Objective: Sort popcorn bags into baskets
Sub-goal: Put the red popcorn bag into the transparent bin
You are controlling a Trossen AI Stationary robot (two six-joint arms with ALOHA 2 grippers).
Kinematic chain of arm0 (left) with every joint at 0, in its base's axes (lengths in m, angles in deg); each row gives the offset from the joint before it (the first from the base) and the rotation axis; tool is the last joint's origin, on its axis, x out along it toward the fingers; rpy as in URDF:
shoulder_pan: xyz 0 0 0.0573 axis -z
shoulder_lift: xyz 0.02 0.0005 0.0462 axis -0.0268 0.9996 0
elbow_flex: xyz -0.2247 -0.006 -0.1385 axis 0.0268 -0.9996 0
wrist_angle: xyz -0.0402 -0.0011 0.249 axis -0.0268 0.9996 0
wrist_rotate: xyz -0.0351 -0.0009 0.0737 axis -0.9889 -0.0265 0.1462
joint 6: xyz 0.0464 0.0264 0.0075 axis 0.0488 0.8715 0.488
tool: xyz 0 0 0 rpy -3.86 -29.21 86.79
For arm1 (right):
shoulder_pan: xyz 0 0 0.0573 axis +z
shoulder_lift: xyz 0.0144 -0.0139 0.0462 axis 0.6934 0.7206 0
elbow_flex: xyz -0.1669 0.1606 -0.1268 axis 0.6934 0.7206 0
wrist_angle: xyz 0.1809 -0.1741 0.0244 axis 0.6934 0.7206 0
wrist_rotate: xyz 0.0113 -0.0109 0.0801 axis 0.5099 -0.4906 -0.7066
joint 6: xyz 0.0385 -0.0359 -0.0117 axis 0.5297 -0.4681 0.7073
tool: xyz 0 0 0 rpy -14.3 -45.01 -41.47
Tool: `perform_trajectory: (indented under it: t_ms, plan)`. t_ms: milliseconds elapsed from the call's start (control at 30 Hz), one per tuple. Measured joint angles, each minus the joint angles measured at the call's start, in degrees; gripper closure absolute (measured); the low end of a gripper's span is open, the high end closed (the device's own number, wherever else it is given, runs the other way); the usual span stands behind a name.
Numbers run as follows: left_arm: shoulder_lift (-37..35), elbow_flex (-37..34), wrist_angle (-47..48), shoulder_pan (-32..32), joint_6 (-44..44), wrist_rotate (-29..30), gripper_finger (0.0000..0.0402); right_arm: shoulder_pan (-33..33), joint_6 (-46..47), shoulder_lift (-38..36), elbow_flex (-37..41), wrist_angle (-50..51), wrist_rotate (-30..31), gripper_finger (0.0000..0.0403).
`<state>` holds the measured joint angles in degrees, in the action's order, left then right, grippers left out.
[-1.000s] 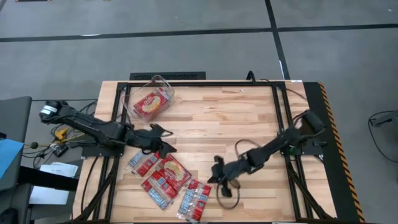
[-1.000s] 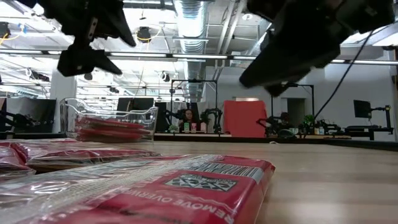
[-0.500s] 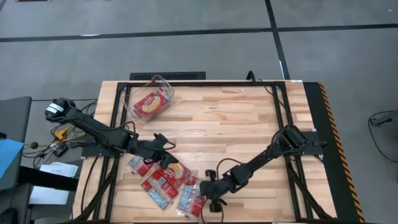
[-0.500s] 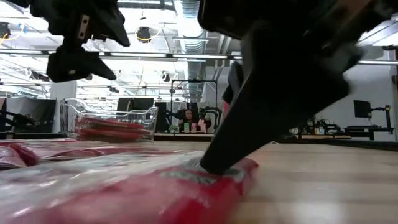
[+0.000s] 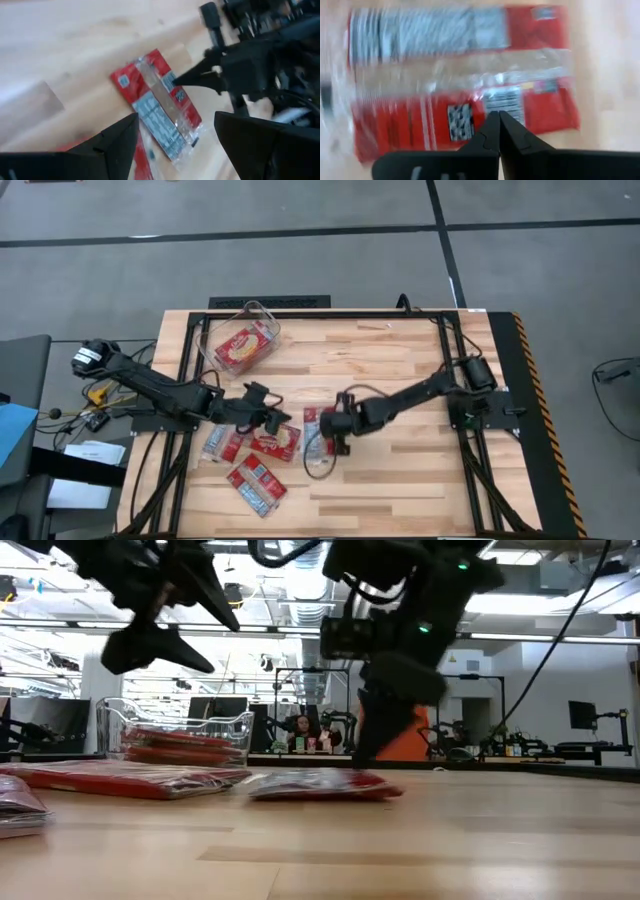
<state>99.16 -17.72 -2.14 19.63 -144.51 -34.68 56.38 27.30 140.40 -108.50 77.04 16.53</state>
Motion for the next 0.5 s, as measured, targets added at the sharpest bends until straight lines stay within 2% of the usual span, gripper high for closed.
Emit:
perform_trajectory:
  t_ms: [133, 233, 333, 400, 500]
  plan:
    - [0.00, 0.00, 0.01, -3.07, 0.10, 0.14, 0.0153, -3.63, -0.40, -5.44, -0.10, 0.64, 0.08, 0.0379]
    - [0.00, 0.00, 0.09, -5.37, 2.02, -0.01, 0.0153, -4.50, -4.01, -9.52, -0.11, 1.55, -1.27, 0.0375]
    - [0.00, 0.00, -0.09, -8.57, 4.10, -1.96, 0.0153, -2.76, -4.61, -12.14, -0.22, 0.62, -3.63, 0.0382]
    - [0.08, 0.00, -0.26, -10.94, 5.99, -4.01, 0.0153, -1.00, -4.68, -12.17, -0.22, -0.68, -5.89, 0.0389]
    - [0.13, -0.02, -0.71, -14.10, 8.74, -6.93, 0.0153, 2.01, -4.27, -11.10, -0.11, -2.75, -6.13, 0.0393]
